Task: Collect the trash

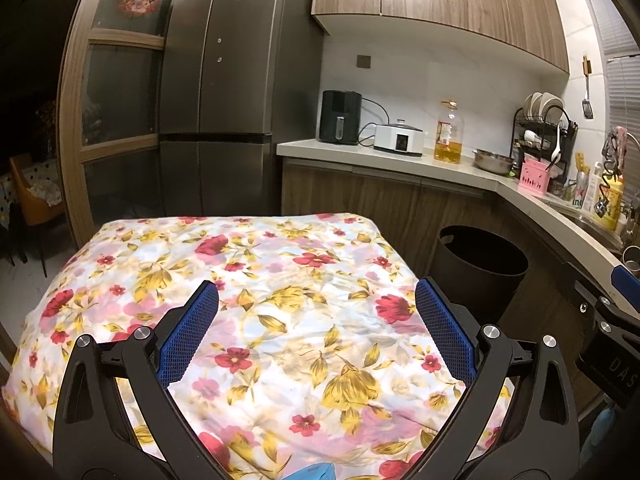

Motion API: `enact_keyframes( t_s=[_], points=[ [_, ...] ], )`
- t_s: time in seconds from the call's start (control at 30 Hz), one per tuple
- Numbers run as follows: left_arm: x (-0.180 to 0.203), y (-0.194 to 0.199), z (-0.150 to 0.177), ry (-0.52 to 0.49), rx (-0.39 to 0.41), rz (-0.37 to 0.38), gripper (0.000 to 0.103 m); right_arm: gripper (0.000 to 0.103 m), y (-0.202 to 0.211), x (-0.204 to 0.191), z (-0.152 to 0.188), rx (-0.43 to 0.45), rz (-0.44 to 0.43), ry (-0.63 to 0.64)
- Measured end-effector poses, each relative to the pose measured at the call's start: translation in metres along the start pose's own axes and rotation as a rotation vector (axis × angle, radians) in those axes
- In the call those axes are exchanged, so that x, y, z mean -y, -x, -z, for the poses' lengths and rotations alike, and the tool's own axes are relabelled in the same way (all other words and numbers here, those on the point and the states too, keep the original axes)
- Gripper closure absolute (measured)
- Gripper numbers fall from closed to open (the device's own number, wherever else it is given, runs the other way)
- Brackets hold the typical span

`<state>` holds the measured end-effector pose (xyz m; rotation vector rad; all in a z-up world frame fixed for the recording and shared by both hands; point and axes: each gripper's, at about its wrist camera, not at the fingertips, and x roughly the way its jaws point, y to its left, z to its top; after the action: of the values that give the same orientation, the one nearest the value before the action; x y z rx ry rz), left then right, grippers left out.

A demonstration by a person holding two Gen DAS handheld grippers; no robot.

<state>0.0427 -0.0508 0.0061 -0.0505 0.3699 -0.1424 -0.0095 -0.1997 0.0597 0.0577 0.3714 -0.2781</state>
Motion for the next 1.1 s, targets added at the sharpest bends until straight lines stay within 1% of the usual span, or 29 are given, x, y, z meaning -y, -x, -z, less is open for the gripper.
enact_keyframes(
  t_s=[0.3, 1.1],
  points=[
    [-0.006, 0.013, 0.000, 0.005, 0.012, -0.009, 0.006, 0.006, 0.007, -0.006, 0.000, 0.008, -0.006, 0.011],
    [-0.006, 0.018, -0.003, -0.004, 0.015, -0.022, 0.006, 0.006, 0.008, -0.008, -0.001, 0.005, -0.015, 0.004]
  ],
)
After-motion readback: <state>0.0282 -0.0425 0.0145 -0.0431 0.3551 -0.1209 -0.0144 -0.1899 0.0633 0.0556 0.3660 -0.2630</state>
